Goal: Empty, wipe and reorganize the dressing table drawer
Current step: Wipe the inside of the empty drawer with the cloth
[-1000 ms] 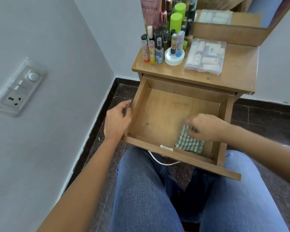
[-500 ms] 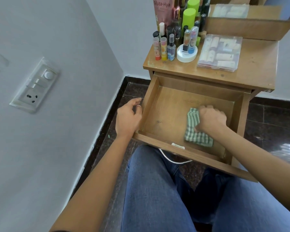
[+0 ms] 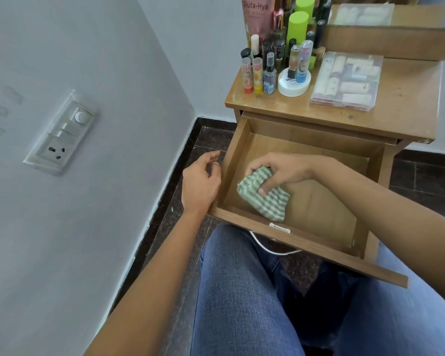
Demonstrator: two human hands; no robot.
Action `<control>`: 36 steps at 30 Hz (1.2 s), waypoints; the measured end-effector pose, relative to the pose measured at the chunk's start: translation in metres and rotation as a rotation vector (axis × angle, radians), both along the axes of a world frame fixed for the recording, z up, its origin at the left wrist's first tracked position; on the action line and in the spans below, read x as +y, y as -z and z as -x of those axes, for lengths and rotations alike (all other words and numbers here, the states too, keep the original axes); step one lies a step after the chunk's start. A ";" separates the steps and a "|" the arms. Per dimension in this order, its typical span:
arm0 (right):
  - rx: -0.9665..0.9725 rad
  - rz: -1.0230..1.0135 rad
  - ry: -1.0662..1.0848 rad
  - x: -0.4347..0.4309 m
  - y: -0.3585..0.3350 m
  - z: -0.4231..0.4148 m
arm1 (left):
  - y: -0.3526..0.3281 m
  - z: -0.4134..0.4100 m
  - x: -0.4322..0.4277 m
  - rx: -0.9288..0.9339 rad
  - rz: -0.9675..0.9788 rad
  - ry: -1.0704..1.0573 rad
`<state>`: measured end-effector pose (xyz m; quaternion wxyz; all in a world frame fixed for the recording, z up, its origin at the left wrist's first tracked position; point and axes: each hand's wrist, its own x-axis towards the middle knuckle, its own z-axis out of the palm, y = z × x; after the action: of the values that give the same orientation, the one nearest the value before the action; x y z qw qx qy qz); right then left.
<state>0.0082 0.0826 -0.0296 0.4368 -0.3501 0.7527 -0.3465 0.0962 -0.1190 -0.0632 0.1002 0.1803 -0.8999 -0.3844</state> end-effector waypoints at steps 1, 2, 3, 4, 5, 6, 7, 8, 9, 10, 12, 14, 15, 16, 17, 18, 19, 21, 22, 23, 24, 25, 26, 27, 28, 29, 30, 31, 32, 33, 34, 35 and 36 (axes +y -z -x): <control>-0.004 0.007 -0.019 -0.008 0.001 -0.003 | 0.000 0.000 0.000 -0.001 0.003 -0.002; 0.001 0.011 -0.022 -0.016 0.004 -0.006 | 0.000 0.000 0.000 0.000 0.002 -0.002; 0.008 0.018 -0.005 -0.023 0.009 -0.009 | 0.000 0.000 0.000 0.002 -0.001 0.000; 0.011 0.023 0.026 -0.029 0.015 -0.012 | 0.000 0.000 0.000 0.008 -0.004 -0.001; 0.003 0.035 0.062 -0.035 0.020 -0.016 | 0.000 0.000 0.000 0.013 -0.006 -0.003; -0.010 0.040 0.099 -0.040 0.025 -0.020 | 0.000 0.000 0.000 0.017 -0.007 -0.005; -0.029 0.050 0.135 -0.043 0.029 -0.024 | 0.000 0.000 0.000 0.019 -0.008 -0.006; -0.053 0.053 0.172 -0.046 0.032 -0.029 | 0.001 0.000 0.000 0.020 -0.010 -0.006; -0.083 0.051 0.206 -0.048 0.036 -0.032 | 0.001 0.000 -0.001 0.022 -0.014 -0.006; -0.111 0.034 0.239 -0.050 0.038 -0.036 | 0.002 0.000 -0.001 0.025 -0.019 -0.006; -0.131 -0.002 0.303 -0.054 0.043 -0.042 | 0.003 0.001 -0.001 0.036 -0.020 -0.005; -0.125 -0.025 0.363 -0.060 0.049 -0.046 | 0.003 0.001 -0.001 0.043 -0.011 -0.008; -0.100 -0.047 0.390 -0.063 0.050 -0.048 | 0.003 0.001 -0.001 0.045 -0.009 -0.008; -0.067 -0.082 0.407 -0.066 0.051 -0.048 | 0.003 0.001 0.000 0.046 -0.009 -0.010; -0.034 -0.113 0.413 -0.068 0.051 -0.049 | 0.003 0.000 0.000 0.048 -0.010 -0.011; 0.004 -0.140 0.418 -0.069 0.050 -0.049 | 0.003 0.000 0.000 0.049 -0.009 -0.012; 0.047 -0.161 0.419 -0.069 0.049 -0.050 | 0.003 0.001 0.000 0.051 -0.008 -0.012; 0.153 -0.232 0.390 -0.067 0.046 -0.053 | 0.004 0.001 0.000 0.051 -0.007 -0.012; 0.197 -0.264 0.380 -0.066 0.044 -0.056 | 0.004 0.001 0.000 0.050 -0.005 -0.011; 0.232 -0.287 0.384 -0.065 0.043 -0.058 | 0.004 0.001 0.000 0.049 -0.003 -0.007; 0.263 -0.292 0.392 -0.064 0.043 -0.060 | 0.004 0.001 0.000 0.047 -0.003 -0.003; 0.299 -0.290 0.393 -0.062 0.041 -0.063 | 0.003 0.001 0.000 0.044 -0.003 -0.001; 0.331 -0.288 0.391 -0.060 0.040 -0.065 | 0.004 0.001 -0.001 0.043 -0.001 -0.001; 0.348 -0.288 0.389 -0.056 0.040 -0.066 | 0.004 0.001 -0.001 0.042 0.002 -0.001; 0.351 -0.288 0.387 -0.052 0.040 -0.067 | 0.004 0.000 -0.001 0.042 0.003 -0.003; 0.342 -0.293 0.391 -0.047 0.041 -0.068 | 0.004 0.000 -0.001 0.042 0.002 -0.004; 0.329 -0.297 0.398 -0.044 0.041 -0.069 | 0.004 -0.001 0.000 0.039 0.000 -0.005; 0.318 -0.301 0.405 -0.042 0.042 -0.070 | 0.003 -0.001 0.000 0.036 -0.002 -0.005; 0.316 -0.301 0.410 -0.043 0.042 -0.071 | 0.003 -0.001 0.001 0.032 -0.004 -0.005; 0.321 -0.296 0.416 -0.047 0.042 -0.071 | 0.002 -0.001 0.001 0.029 -0.003 -0.004; 0.327 -0.288 0.421 -0.052 0.042 -0.071 | 0.002 -0.001 0.002 0.028 0.001 0.000; 0.327 -0.279 0.423 -0.058 0.041 -0.071 | 0.001 -0.001 0.002 0.028 0.008 0.004; 0.321 -0.273 0.419 -0.062 0.040 -0.070 | 0.001 -0.002 0.002 0.028 0.014 0.006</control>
<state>0.0782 0.0203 -0.0695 0.2739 -0.1755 0.9077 -0.2651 0.0978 -0.1167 -0.0643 0.1128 0.1713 -0.9016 -0.3810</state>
